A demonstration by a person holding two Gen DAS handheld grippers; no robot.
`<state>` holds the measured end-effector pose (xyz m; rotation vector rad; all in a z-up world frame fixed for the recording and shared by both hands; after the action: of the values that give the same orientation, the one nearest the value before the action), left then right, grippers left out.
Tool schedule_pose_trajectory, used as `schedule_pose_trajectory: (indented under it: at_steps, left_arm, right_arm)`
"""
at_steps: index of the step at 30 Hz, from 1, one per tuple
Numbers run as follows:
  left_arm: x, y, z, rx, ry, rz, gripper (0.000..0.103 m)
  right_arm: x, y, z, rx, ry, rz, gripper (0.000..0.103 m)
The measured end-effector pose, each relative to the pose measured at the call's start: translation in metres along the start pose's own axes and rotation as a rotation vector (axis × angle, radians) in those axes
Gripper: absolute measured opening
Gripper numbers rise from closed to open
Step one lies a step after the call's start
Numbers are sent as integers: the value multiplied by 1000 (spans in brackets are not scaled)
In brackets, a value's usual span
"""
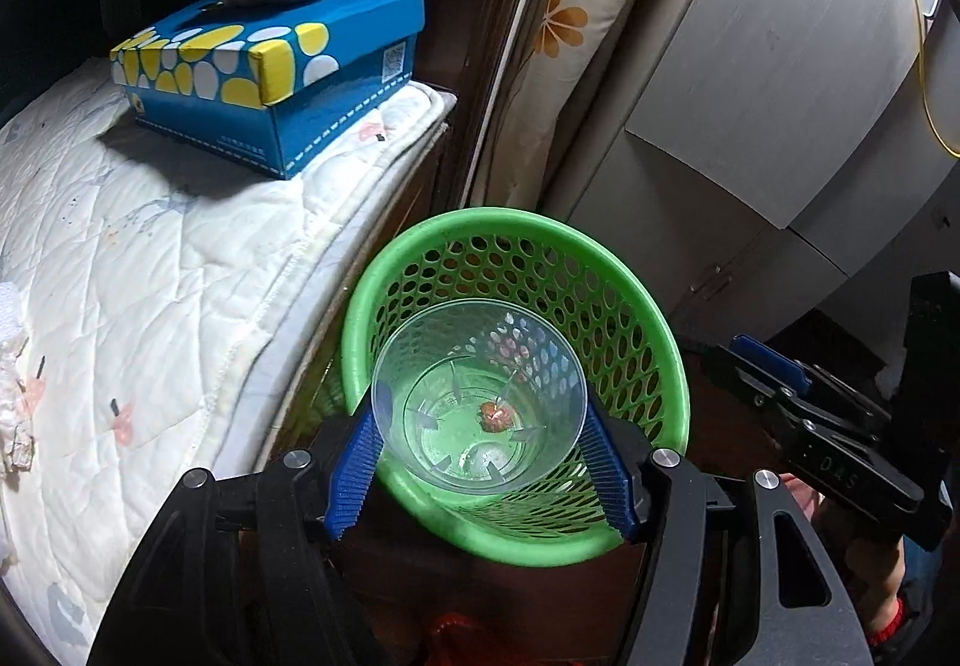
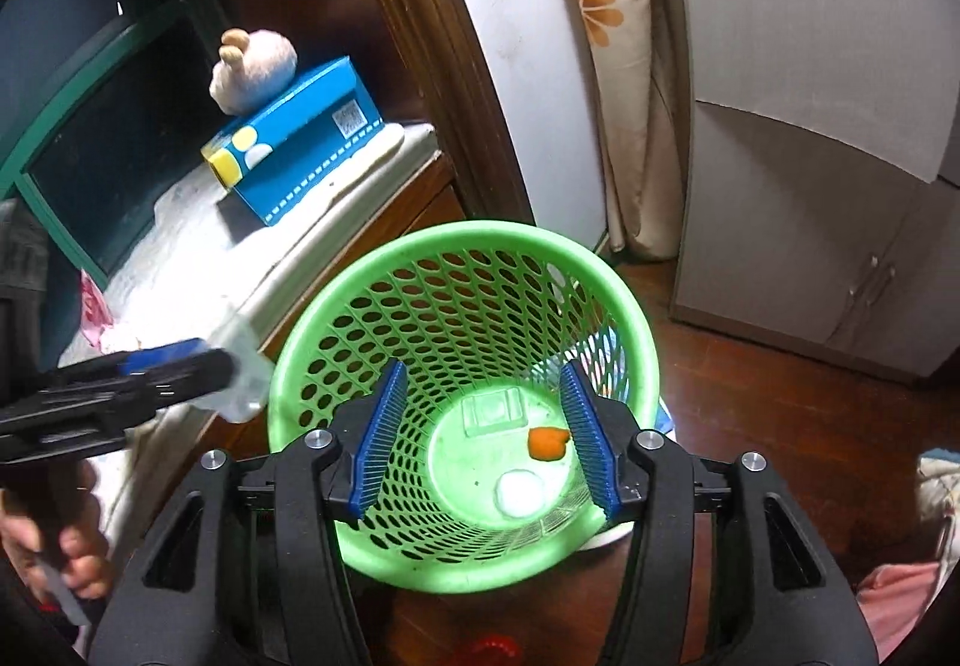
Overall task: Collect trash
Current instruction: 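Move both tools back over the mattress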
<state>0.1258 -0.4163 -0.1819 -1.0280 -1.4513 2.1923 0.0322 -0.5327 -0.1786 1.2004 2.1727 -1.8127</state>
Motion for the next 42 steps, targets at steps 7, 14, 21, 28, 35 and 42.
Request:
schedule_pose_trajectory:
  at_steps: [7, 14, 21, 28, 35, 42]
  left_arm:
    - [-6, 24, 13, 0, 23, -39, 60]
    - [-4, 36, 15, 14, 13, -65, 74]
    - [1, 23, 9, 17, 3, -42, 74]
    - [14, -14, -20, -17, -36, 14, 74]
    - [32, -62, -66, -51, -118, 85, 74]
    - [53, -113, -126, -140, -214, 167, 74]
  right_arm:
    - [4, -10, 3, -8, 18, 17, 56]
    - [8, -11, 9, -8, 30, 11, 56]
    - [8, -15, 5, -26, 39, 18, 56]
    - [9, -17, -22, -60, -11, 12, 57]
    - [6, -13, -71, -98, -100, 0, 60]
    - [5, -3, -129, -142, -203, -25, 61]
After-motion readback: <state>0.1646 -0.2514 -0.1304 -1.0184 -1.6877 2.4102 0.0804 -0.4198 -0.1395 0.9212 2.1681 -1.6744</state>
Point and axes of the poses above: each gripper's, at about its wrist camera, not at the fingertips, and y roughly the way its jaws point, z to its right, x to its underside, the point moved 10 cm from there along y, roughly the way its jaws point, and after that the axes turned 9 degrees about -z, right-handed, at the moved point
